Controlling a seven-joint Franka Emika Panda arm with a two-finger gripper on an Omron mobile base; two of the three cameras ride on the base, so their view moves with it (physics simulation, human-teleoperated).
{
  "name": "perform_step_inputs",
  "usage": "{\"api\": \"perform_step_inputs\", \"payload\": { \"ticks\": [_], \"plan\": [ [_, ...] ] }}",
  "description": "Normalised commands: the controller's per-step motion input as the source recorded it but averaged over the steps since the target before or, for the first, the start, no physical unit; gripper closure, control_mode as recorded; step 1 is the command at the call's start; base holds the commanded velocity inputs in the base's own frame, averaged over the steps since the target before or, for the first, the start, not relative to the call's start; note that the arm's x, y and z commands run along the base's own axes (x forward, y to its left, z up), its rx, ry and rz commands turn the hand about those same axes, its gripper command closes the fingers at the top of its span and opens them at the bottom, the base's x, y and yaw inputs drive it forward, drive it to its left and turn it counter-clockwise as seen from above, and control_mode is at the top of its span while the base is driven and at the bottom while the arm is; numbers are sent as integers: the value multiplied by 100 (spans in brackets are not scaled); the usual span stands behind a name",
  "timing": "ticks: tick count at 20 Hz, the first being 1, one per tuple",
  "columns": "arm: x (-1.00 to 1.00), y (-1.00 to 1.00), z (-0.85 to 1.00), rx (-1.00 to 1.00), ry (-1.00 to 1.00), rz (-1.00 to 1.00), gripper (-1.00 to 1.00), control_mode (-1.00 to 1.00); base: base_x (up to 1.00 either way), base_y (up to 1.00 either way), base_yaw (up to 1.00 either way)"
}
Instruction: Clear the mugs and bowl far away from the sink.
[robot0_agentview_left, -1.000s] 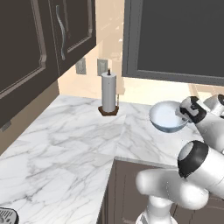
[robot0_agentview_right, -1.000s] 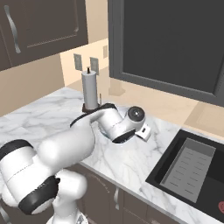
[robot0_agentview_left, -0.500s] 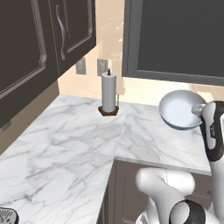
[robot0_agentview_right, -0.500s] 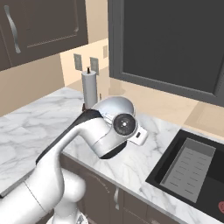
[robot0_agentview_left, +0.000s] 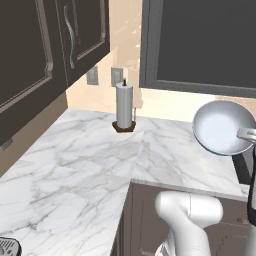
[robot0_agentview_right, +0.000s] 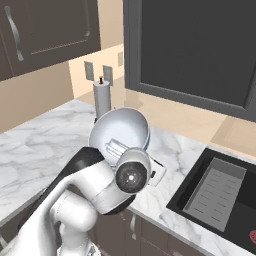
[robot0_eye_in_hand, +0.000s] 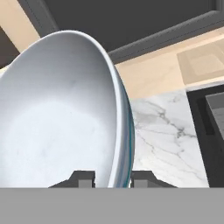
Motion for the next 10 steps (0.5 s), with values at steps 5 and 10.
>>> {"api": "perform_step_inputs", "payload": {
  "ticks": [5,10],
  "plan": [
    [0,0,0,0,-4,0,100,-100,0,0,0],
    [-46,5,34,2,-18,0,100,-100,0,0,0]
  ]
}}
